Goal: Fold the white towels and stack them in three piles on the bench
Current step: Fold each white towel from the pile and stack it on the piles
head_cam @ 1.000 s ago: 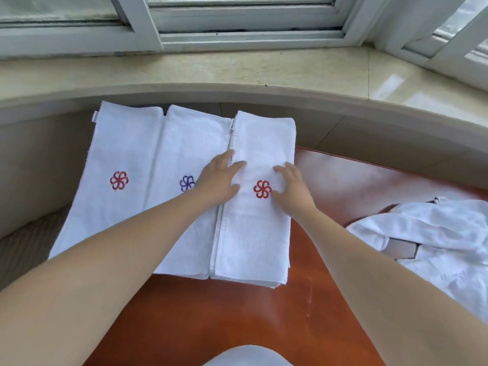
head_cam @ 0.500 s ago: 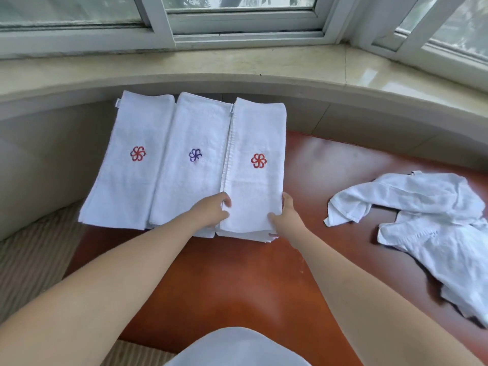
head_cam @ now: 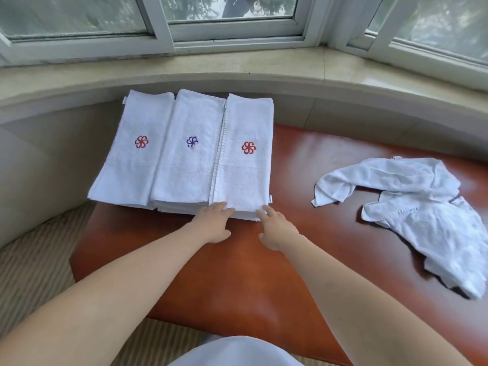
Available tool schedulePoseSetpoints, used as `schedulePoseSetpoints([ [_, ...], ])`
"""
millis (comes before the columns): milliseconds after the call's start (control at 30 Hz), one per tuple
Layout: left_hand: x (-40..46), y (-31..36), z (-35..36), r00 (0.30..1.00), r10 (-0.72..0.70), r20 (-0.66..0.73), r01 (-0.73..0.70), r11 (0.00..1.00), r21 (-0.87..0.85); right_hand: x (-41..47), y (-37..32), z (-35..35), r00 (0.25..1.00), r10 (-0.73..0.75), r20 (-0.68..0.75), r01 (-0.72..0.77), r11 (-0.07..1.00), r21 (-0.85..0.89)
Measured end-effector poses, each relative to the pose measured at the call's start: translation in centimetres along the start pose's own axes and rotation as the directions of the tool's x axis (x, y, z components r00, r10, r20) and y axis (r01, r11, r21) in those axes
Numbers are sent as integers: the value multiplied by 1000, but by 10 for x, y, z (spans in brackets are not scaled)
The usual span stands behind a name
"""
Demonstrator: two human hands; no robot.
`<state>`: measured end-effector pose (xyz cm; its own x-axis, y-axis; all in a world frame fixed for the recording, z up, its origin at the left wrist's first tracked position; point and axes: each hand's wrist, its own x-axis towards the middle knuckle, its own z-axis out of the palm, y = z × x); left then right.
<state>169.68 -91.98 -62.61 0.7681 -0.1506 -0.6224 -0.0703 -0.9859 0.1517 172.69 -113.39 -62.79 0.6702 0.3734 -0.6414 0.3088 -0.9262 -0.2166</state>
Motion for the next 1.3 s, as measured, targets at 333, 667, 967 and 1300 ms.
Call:
schedulePoseSetpoints([
  [333, -56, 56, -20, 986, -8, -166, -9, 994, -105, -66, 15, -13, 984, -13, -179, 33, 994, 109],
  [667, -98, 100, -2, 958, 53, -281, -128, 958, -257, -138, 23, 0, 961, 83, -263, -48, 989, 137],
  [967, -87, 171, 63, 975, 154, -161, -196, 937, -288, -198, 63, 56, 958, 197, -208, -154, 966, 207],
  [1300, -26, 293, 30, 959, 234, -161, -265, 941, -210, -231, 203, 48, 915, 337, -221, -251, 906, 341],
])
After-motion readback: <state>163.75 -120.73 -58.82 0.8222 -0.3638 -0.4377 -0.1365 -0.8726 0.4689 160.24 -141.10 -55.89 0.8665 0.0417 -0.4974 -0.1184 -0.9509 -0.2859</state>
